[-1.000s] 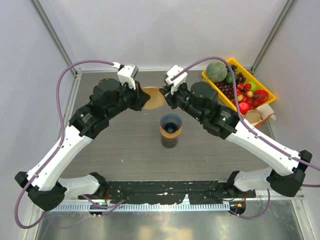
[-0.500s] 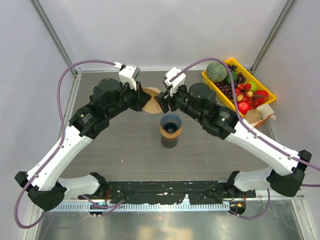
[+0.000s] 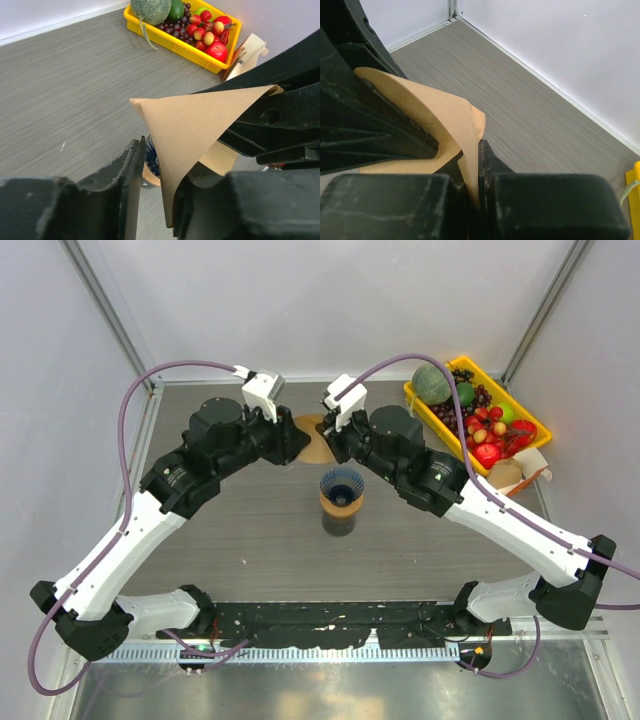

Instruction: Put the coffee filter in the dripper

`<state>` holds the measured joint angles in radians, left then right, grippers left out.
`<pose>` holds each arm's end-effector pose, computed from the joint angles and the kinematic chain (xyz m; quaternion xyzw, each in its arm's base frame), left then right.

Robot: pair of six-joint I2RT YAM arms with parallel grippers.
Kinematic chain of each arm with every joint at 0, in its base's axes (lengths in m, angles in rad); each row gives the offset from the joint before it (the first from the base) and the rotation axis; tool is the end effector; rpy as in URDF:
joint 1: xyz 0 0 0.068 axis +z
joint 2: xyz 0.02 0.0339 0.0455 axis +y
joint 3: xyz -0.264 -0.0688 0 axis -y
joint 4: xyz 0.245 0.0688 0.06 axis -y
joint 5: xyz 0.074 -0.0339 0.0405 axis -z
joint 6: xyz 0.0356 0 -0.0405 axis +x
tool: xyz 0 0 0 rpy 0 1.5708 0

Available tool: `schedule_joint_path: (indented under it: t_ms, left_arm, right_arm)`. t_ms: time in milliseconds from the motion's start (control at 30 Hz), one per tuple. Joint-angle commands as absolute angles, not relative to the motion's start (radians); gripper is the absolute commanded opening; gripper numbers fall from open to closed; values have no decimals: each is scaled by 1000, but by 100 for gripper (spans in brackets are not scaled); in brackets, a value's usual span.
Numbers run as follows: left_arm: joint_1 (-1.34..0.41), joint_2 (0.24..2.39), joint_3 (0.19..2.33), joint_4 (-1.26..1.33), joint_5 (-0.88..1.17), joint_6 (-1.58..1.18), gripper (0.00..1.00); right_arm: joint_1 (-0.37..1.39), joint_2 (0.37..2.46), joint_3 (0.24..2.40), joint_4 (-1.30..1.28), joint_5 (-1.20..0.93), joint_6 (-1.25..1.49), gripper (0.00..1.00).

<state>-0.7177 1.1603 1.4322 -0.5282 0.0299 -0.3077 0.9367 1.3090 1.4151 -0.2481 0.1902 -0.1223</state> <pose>0.1805 -0.1590 0.4514 0.1701 0.7732 -0.3100 0.5265 0.1813 0.2351 0.4387 -0.3262 0.6805 0.1924 0.6273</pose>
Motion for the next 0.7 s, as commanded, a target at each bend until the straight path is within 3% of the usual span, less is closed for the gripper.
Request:
schedule_joint_path:
  t_ms: [0, 67, 100, 133, 367, 567, 667]
  left_arm:
    - [-721, 1132, 1447, -511, 64, -287, 47]
    - [-719, 1114, 1457, -541, 106, -249, 72]
    - [-718, 1100, 1466, -566, 145, -206, 90]
    - [-715, 1086, 1476, -586, 187, -175, 99]
    - [-559, 974, 1540, -773, 713, 58, 99]
    - [-545, 914, 1487, -934, 767, 412, 98]
    - [-551, 917, 1436, -916, 837, 439, 91]
  right_arm:
    - [939, 1276, 1405, -215, 207, -126, 5]
    - [931, 1258, 1388, -216, 190, -136, 5]
    - [922, 1240, 1384, -221, 157, -147, 5]
    - [917, 1232, 1368, -222, 144, -156, 5]
    - [824, 1086, 1272, -244, -239, -184, 5]
    - [822, 970, 1217, -307, -616, -340, 5]
    - [844, 959, 1224, -353, -715, -418, 5]
